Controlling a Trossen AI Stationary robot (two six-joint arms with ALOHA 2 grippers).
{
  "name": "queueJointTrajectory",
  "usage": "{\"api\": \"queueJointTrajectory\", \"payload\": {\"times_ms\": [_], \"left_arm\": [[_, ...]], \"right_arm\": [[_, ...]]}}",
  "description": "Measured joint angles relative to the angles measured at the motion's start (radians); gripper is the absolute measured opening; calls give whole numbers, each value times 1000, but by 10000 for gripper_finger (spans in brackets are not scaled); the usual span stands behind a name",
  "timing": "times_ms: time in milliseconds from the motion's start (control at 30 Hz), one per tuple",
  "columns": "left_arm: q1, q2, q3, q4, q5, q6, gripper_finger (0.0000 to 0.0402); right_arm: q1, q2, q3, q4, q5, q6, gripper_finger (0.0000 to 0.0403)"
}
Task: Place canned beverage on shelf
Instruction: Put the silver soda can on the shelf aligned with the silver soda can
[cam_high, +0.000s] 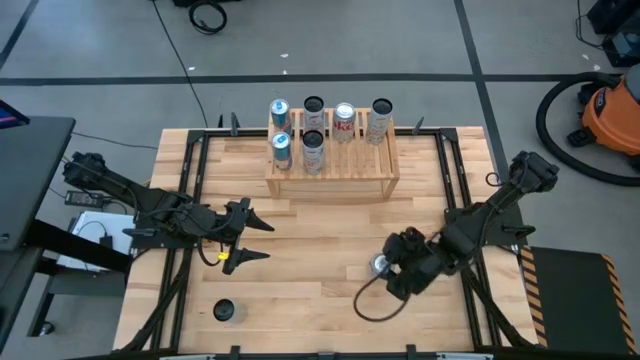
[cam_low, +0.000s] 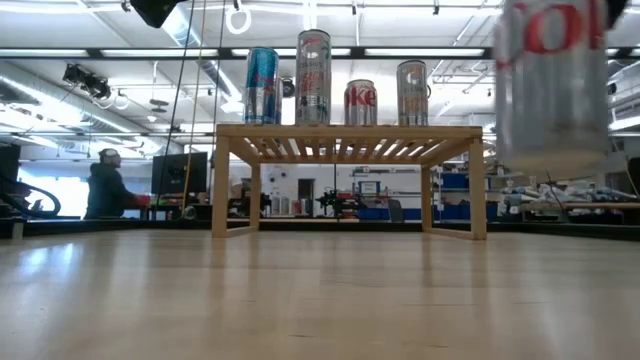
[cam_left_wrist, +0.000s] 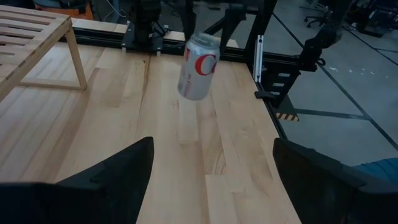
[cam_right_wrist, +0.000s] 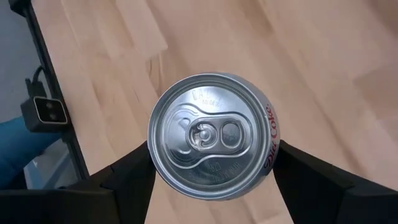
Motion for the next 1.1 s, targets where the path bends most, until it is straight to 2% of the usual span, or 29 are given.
{"api": "queueJointTrajectory", "payload": {"times_ms": [533, 1100], "left_arm": [[0, 0, 0, -9, 1, 0, 332], [0, 0, 0, -51, 4, -27, 332]], "right_arm": [[-342, -1, 257, -128, -67, -413, 293], [-687, -1, 390, -131, -231, -666, 293]]}}
